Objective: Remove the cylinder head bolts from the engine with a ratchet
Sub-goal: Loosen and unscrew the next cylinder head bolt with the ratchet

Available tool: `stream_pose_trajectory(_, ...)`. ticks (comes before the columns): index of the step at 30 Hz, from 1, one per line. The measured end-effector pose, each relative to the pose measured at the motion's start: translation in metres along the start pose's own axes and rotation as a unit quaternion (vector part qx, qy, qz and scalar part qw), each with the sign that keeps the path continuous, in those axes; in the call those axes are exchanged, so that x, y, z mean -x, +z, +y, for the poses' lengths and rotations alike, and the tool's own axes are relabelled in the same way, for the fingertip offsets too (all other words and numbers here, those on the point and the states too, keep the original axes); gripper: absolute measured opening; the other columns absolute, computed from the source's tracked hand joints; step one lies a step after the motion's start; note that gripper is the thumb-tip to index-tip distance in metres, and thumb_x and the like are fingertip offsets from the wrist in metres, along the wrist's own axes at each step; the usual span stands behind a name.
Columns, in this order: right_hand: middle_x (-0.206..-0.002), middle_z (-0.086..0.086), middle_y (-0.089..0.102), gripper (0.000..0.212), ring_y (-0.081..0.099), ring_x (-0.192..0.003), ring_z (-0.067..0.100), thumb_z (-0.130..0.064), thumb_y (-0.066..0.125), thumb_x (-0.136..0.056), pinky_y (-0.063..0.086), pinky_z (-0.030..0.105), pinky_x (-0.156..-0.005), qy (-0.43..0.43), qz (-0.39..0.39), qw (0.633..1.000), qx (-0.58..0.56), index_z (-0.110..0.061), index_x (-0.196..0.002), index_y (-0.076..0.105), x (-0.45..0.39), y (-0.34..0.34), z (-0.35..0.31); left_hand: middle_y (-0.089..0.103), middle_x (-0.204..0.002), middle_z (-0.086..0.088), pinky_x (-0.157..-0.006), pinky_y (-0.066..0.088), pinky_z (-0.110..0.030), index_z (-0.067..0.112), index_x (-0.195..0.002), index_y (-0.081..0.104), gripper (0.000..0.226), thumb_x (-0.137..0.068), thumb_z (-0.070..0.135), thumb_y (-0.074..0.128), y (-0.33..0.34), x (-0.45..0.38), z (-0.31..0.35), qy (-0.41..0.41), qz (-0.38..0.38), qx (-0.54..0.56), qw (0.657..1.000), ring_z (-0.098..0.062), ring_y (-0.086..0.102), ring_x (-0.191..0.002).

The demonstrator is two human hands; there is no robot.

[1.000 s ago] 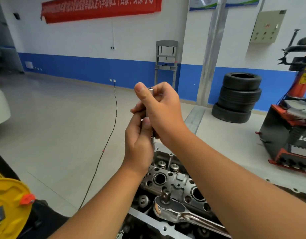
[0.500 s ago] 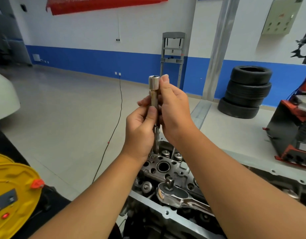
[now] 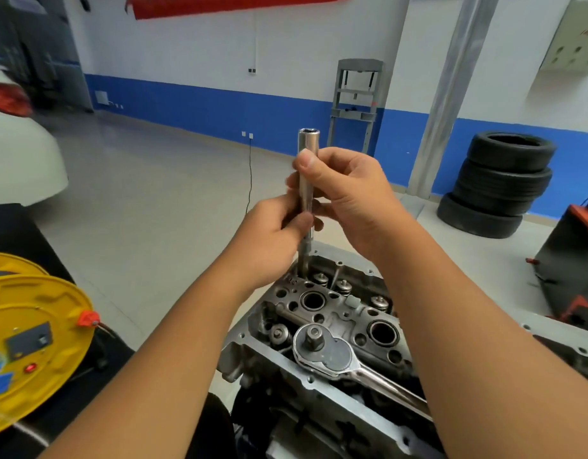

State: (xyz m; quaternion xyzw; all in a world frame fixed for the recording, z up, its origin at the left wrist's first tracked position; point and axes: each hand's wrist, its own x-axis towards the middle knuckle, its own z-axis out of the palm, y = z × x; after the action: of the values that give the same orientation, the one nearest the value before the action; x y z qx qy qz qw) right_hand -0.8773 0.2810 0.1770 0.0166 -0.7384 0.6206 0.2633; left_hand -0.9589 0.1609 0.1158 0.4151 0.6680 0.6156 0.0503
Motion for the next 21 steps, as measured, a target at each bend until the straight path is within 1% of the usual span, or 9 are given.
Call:
stream_pose_trajectory(2,-0.091,0.008,0.076,0.013,0.073,-0.085,0.026,-0.027,0.074,-0.095,0.061,0.047,-0.082,0.007,-0.015,1.000,0.001,-0.015,-0.091,0.073,0.000,-0.006,0.003,0.077,-0.103,0.009,-0.091,0.061,-0.042,0.031,-0.111,0.070,0.030,-0.107,0.009,0.050,-0.002,0.004,-0.001,-0.006,-0.011,0.011,1.000,-0.011,0.072,-0.102)
stream_pose_trajectory(5,-0.087,0.007,0.074,0.015,0.075,-0.086,0.025,-0.026,0.081,-0.087,0.063,0.042,-0.081,0.014,-0.042,0.999,-0.001,-0.014,-0.086,0.072,0.000,-0.012,0.007,0.078,-0.100,0.004,-0.085,0.063,-0.038,0.029,-0.109,0.072,0.030,-0.103,0.003,0.058,-0.007,0.008,-0.006,0.003,0.001,0.046,0.999,-0.014,0.075,-0.098)
stream_pose_trajectory(9,-0.085,0.006,0.074,0.025,0.074,-0.093,0.038,-0.022,0.089,-0.076,0.060,0.060,-0.088,0.005,-0.061,0.996,0.058,-0.010,-0.086,0.070,-0.002,-0.014,0.008,0.076,-0.094,-0.005,-0.079,0.065,-0.048,0.030,-0.101,0.077,0.020,-0.085,0.017,0.078,-0.017,0.008,-0.017,0.022,0.011,0.083,0.996,-0.027,0.076,-0.092)
stream_pose_trajectory(11,-0.084,0.011,0.073,0.026,0.072,-0.085,0.038,-0.016,0.089,-0.078,0.059,0.059,-0.086,-0.003,-0.061,0.996,0.072,-0.003,-0.089,0.070,-0.004,-0.011,0.008,0.077,-0.098,-0.004,-0.080,0.064,-0.050,0.032,-0.103,0.079,0.021,-0.082,0.026,0.077,-0.020,0.004,-0.020,0.020,-0.012,0.105,0.994,-0.027,0.076,-0.094)
stream_pose_trajectory(13,-0.080,0.017,0.072,0.028,0.068,-0.075,0.035,-0.013,0.086,-0.083,0.061,0.051,-0.073,-0.007,-0.055,0.996,0.066,0.005,-0.093,0.067,-0.005,-0.008,0.007,0.077,-0.106,-0.007,-0.082,0.064,-0.046,0.029,-0.110,0.079,0.022,-0.088,0.030,0.072,-0.021,-0.001,-0.023,0.017,-0.076,0.145,0.986,-0.030,0.075,-0.099)
stream_pose_trajectory(16,-0.089,0.036,0.066,0.029,0.057,-0.065,0.036,-0.014,0.079,-0.091,0.048,0.038,-0.051,-0.003,-0.052,0.997,0.063,0.011,-0.097,0.066,-0.003,-0.004,0.005,0.073,-0.113,-0.016,-0.090,0.059,-0.049,0.019,-0.118,0.075,0.027,-0.097,0.025,0.060,-0.015,-0.006,-0.030,0.018,-0.160,0.259,0.952,-0.039,0.073,-0.102)
stream_pose_trajectory(18,-0.097,0.035,0.069,0.021,0.062,-0.070,0.034,-0.014,0.075,-0.094,0.052,0.035,-0.055,0.008,-0.054,0.997,0.056,0.006,-0.096,0.069,-0.003,-0.004,0.006,0.072,-0.114,-0.019,-0.090,0.058,-0.051,0.011,-0.122,0.072,0.029,-0.098,0.022,0.058,-0.007,-0.008,-0.038,0.022,-0.188,0.348,0.918,-0.038,0.072,-0.101)
stream_pose_trajectory(20,-0.096,0.022,0.076,0.014,0.069,-0.076,0.028,-0.015,0.072,-0.096,0.057,0.038,-0.065,0.019,-0.054,0.998,0.040,-0.001,-0.096,0.071,-0.004,-0.005,0.008,0.071,-0.113,-0.020,-0.088,0.059,-0.048,0.006,-0.126,0.068,0.032,-0.099,0.022,0.063,-0.003,-0.012,-0.048,0.032,-0.202,0.407,0.890,-0.036,0.073,-0.098)
stream_pose_trajectory(21,-0.093,0.016,0.077,0.014,0.070,-0.074,0.023,-0.016,0.070,-0.098,0.056,0.036,-0.063,0.023,-0.054,0.998,0.031,-0.002,-0.097,0.071,-0.004,-0.006,0.011,0.071,-0.113,-0.020,-0.087,0.059,-0.046,0.005,-0.127,0.067,0.034,-0.099,0.023,0.066,-0.002,-0.015,-0.054,0.042,-0.206,0.415,0.885,-0.035,0.073,-0.096)
